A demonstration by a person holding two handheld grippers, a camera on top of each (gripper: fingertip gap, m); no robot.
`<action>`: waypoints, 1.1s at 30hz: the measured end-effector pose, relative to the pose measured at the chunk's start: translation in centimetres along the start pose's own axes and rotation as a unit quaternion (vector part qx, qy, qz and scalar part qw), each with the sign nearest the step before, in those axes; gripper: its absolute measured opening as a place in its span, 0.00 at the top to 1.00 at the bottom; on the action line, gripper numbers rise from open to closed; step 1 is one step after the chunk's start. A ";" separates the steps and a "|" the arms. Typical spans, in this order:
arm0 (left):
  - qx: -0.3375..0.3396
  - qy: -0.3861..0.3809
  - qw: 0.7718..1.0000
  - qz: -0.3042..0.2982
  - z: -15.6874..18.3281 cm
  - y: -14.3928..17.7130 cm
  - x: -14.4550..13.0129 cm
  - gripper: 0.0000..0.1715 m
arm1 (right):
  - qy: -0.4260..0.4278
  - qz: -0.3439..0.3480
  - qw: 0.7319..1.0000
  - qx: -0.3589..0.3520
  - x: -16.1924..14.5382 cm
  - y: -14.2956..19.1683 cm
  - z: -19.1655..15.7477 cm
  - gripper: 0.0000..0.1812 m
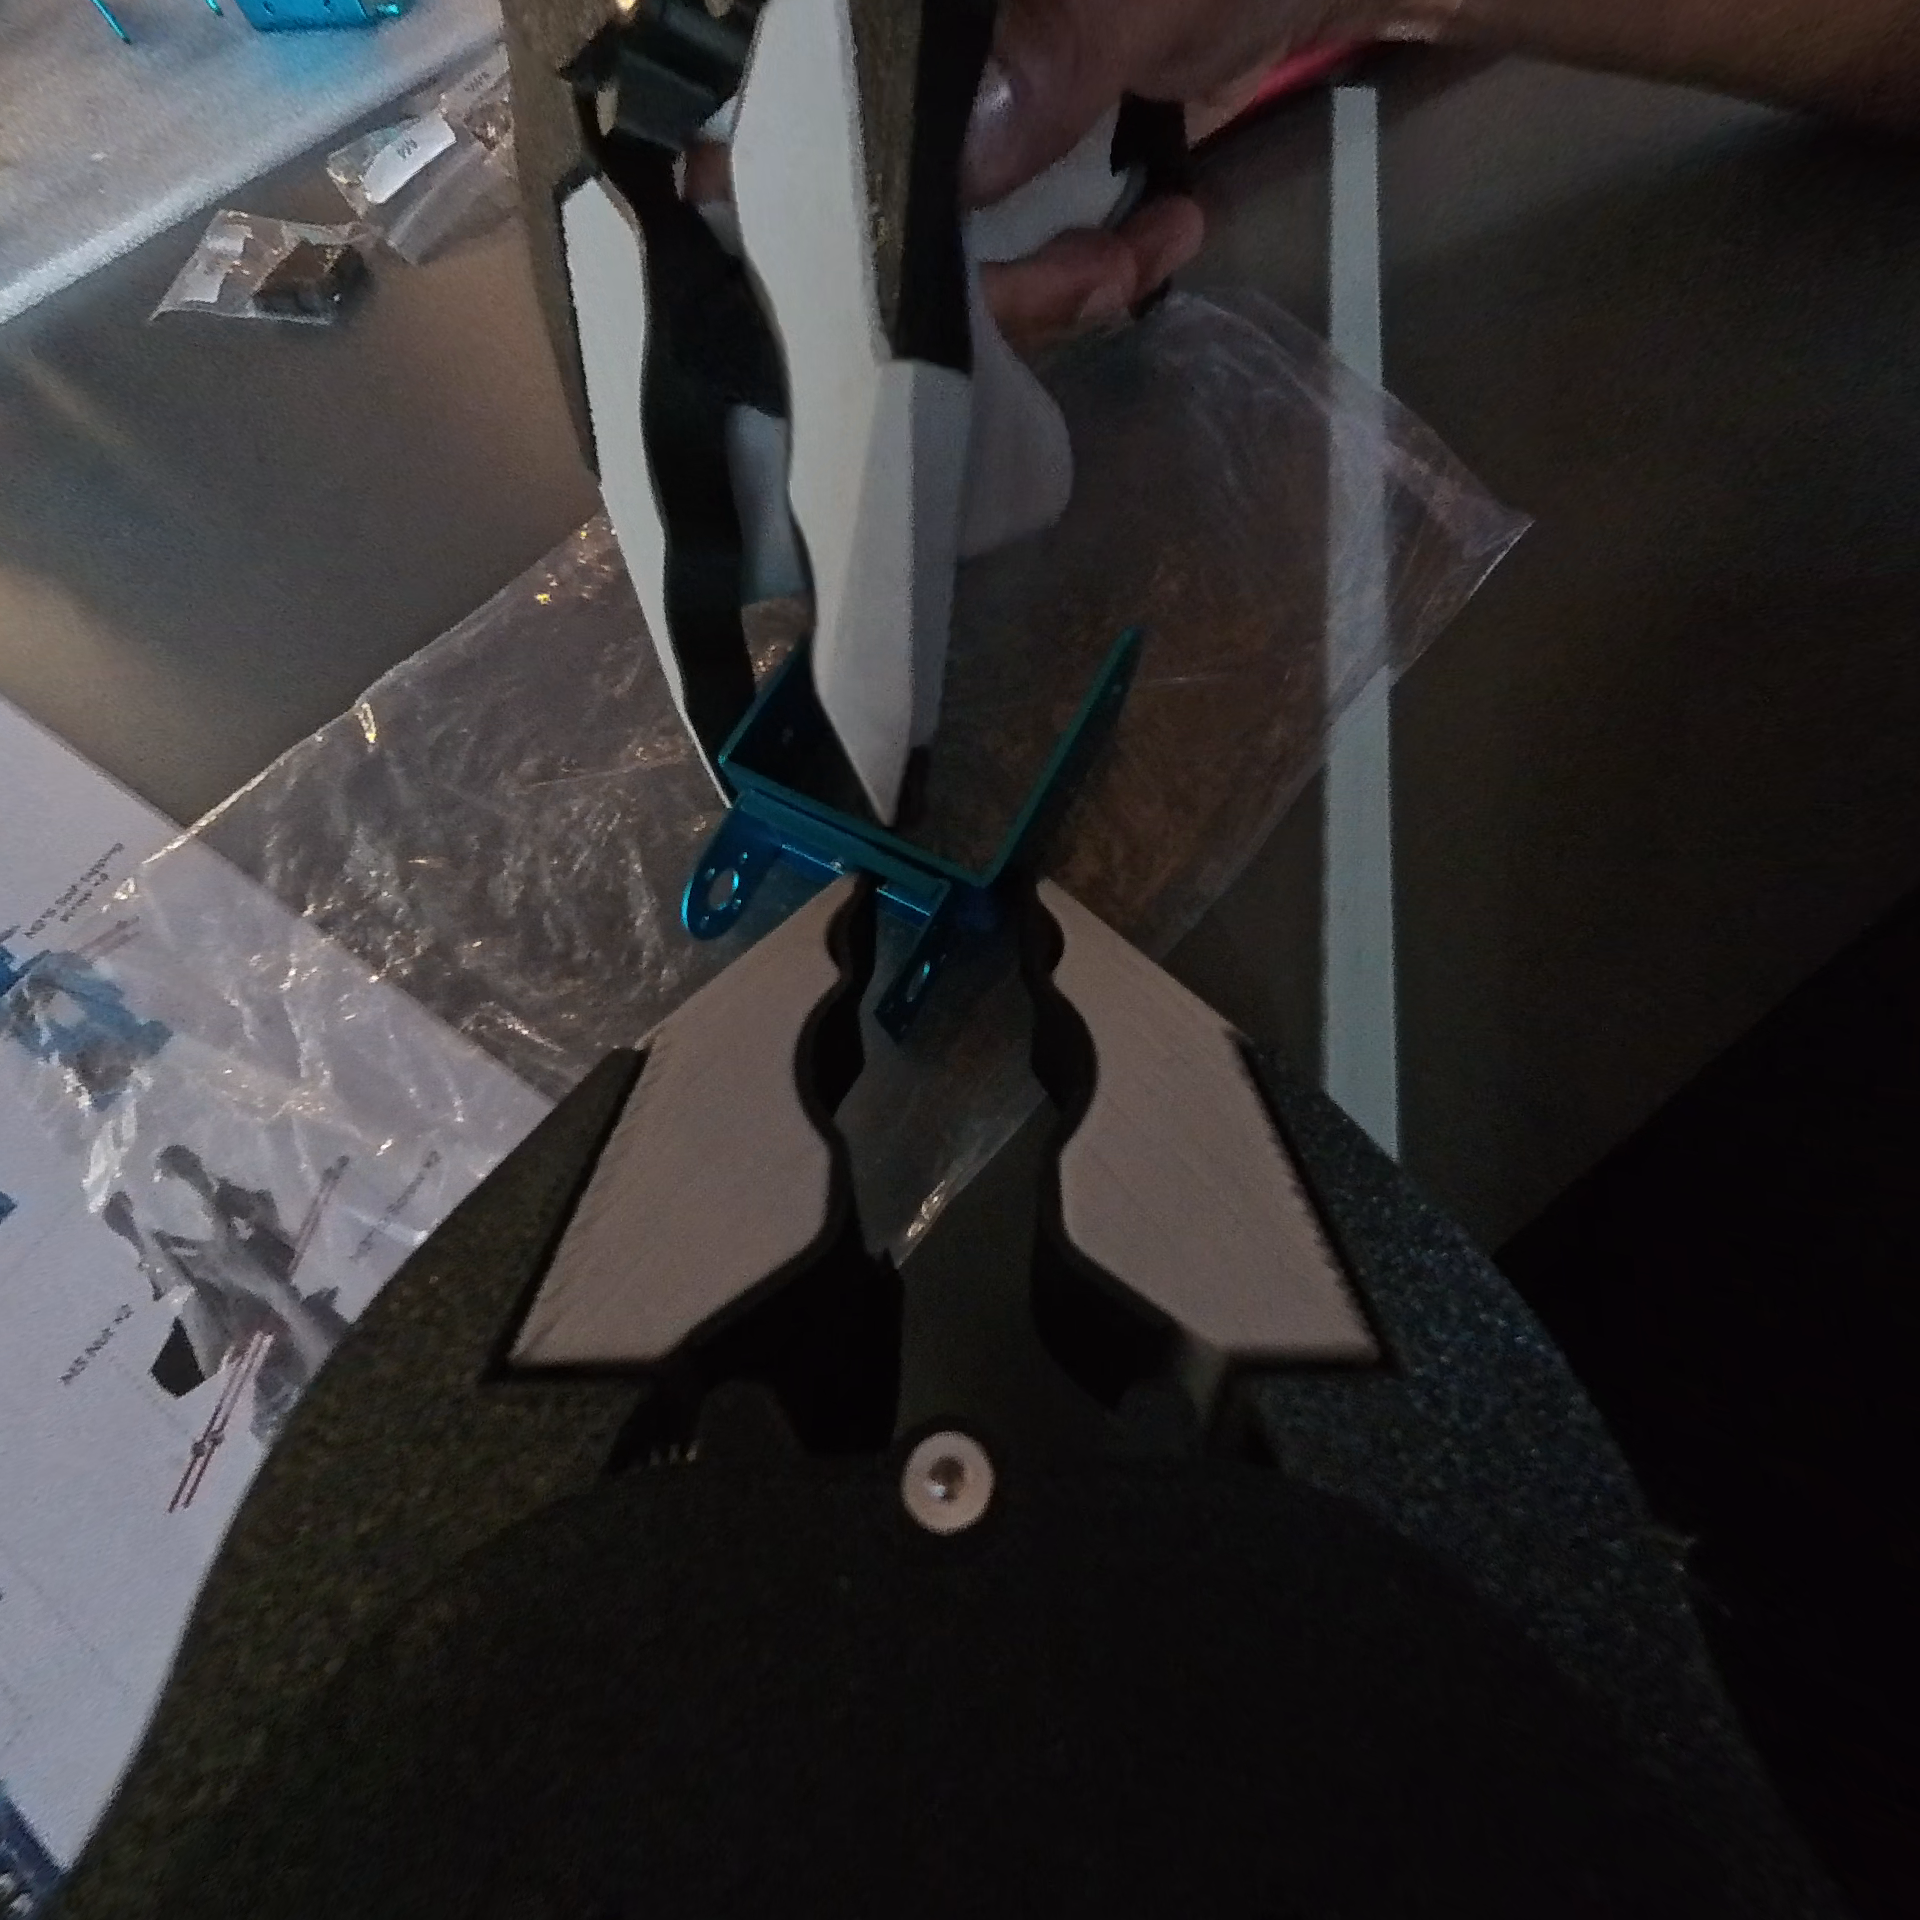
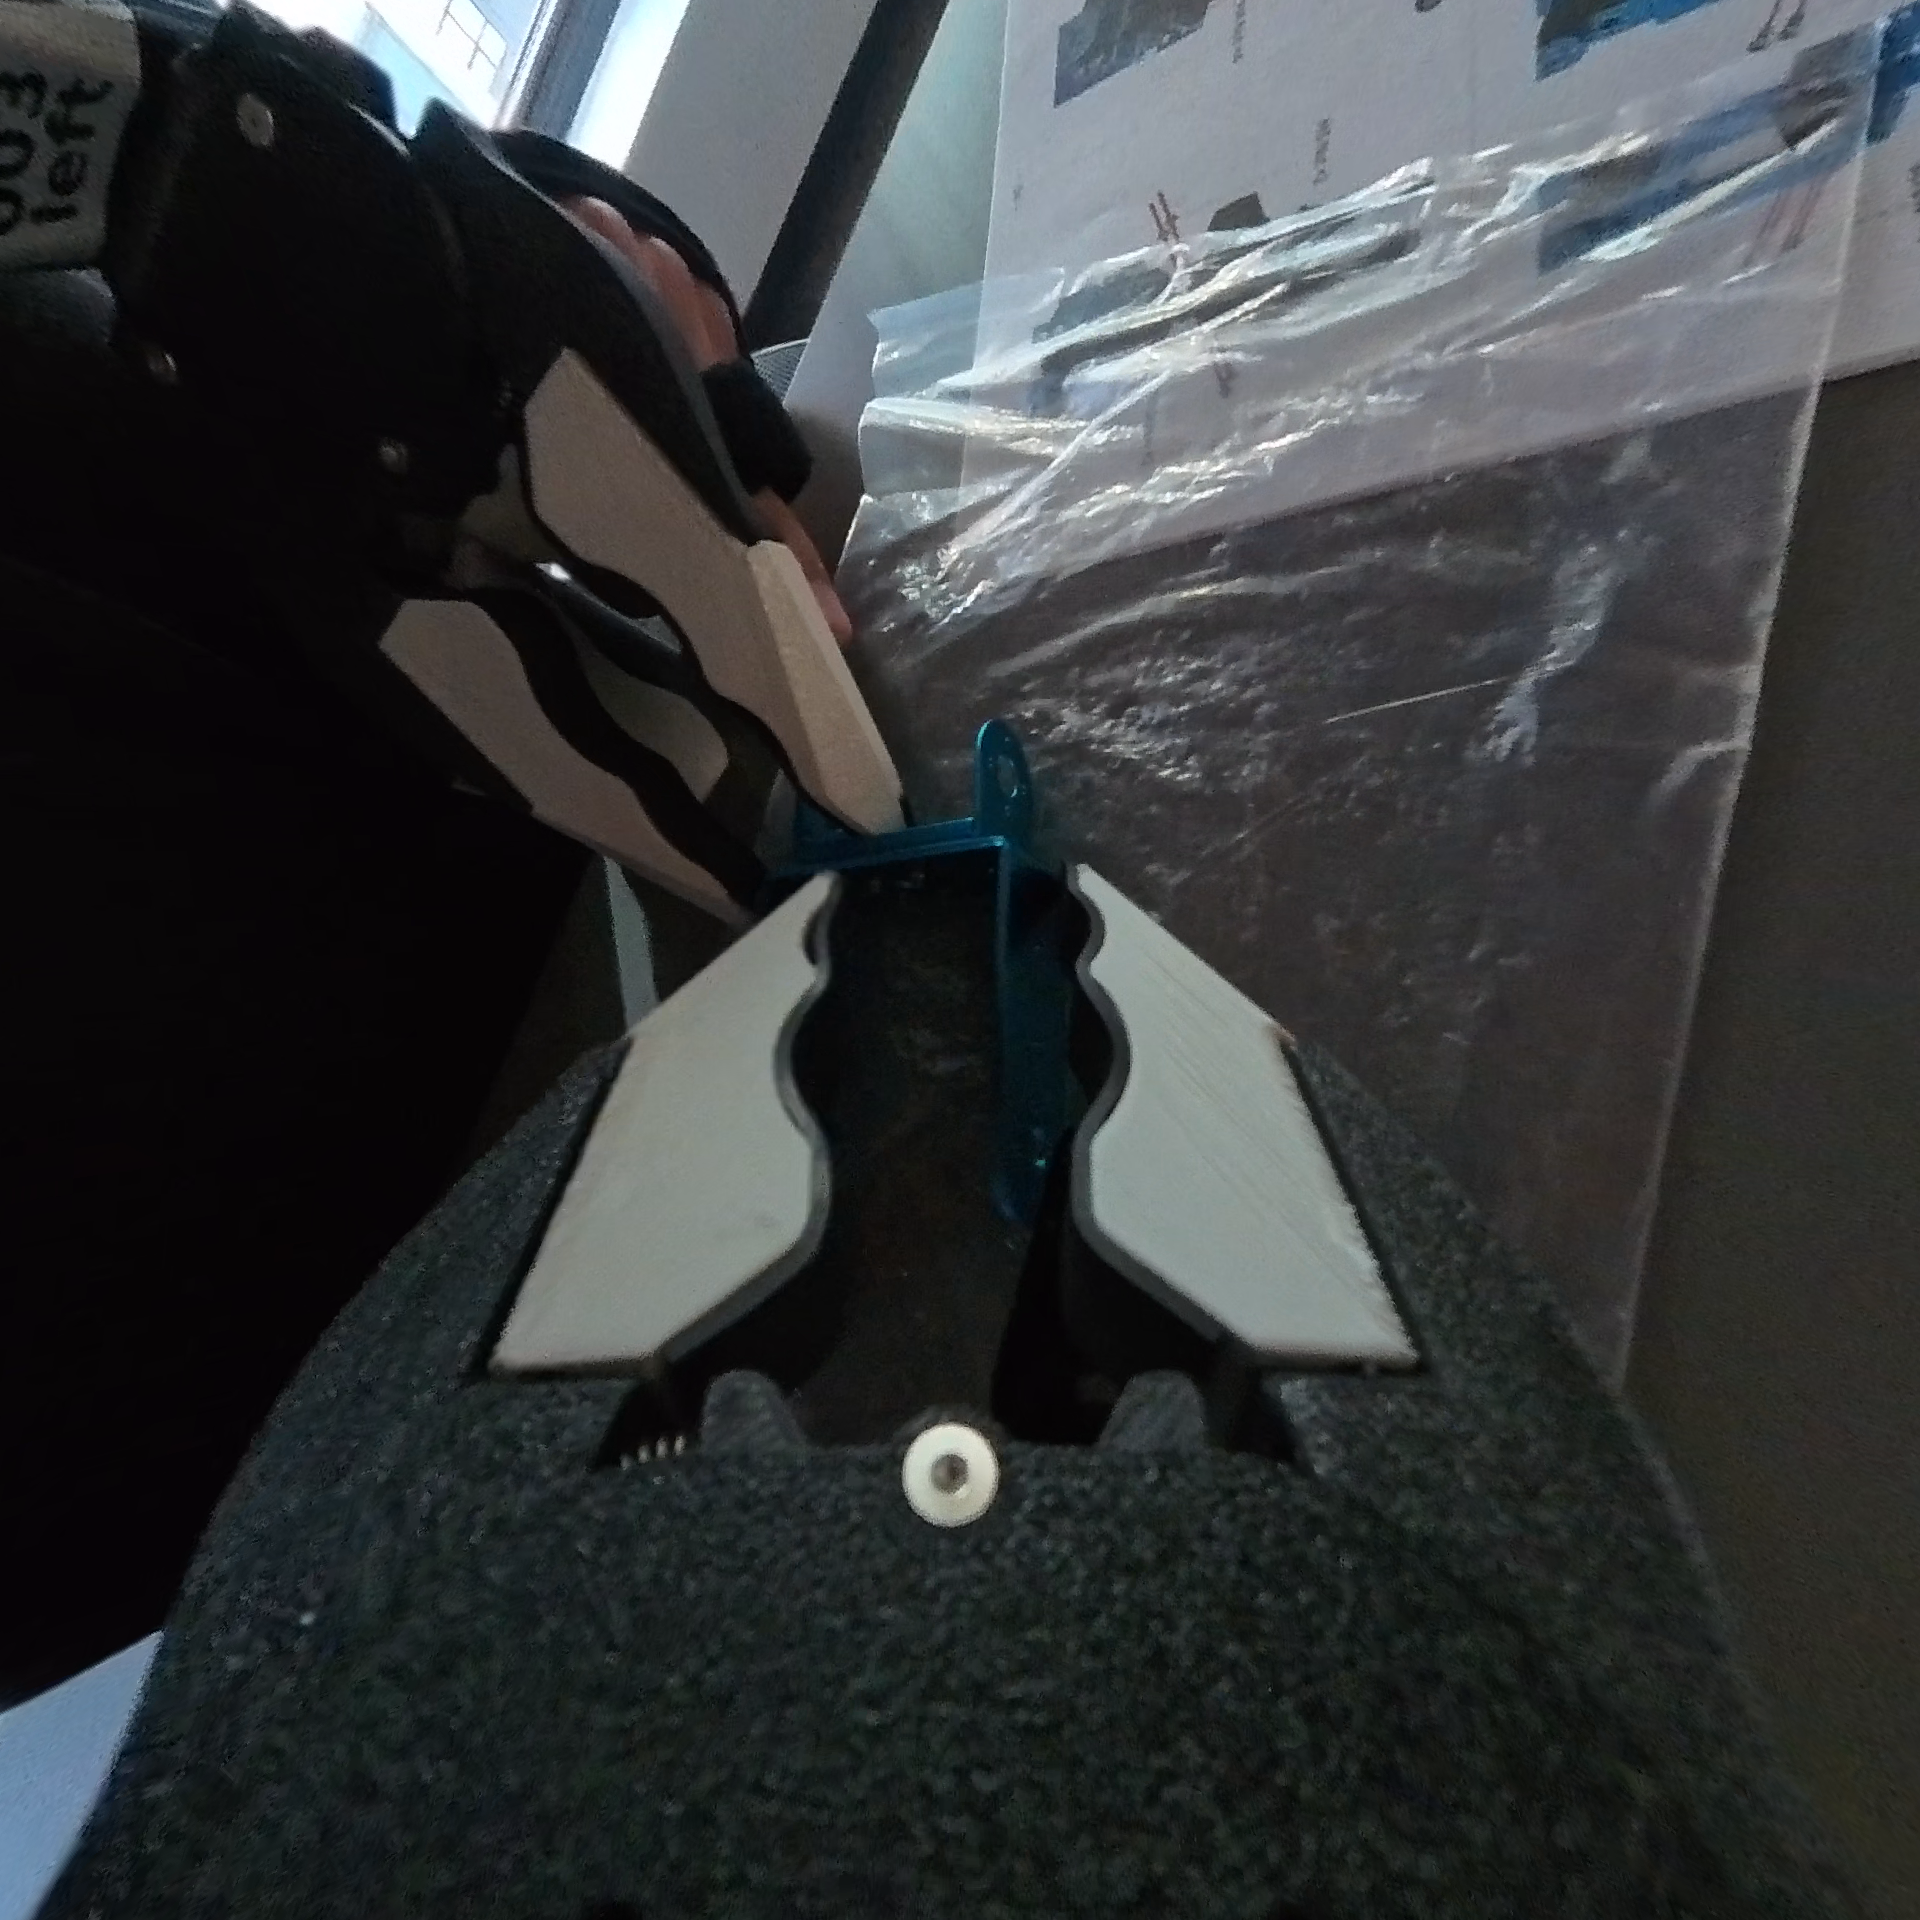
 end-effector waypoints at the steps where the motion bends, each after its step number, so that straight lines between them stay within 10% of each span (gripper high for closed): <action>1: 0.000 0.000 1.000 0.000 0.0 0.0 0.0 0.84 | 0.005 -0.003 1.000 -0.003 0.0 0.0 -0.1 0.75; 33: 0.000 -0.002 1.000 -0.001 0.0 0.0 0.0 0.84 | 0.025 -0.013 0.999 -0.033 0.1 -0.2 -0.2 0.78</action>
Point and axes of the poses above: each gripper's, where its closed fingertips meet, y back along the fingers, x out of its top, z = x × y across the jaws, the point moved 7 cm from there along y, back along the fingers, and after that the axes turned 1 degree about x, right-handed, at the moved point
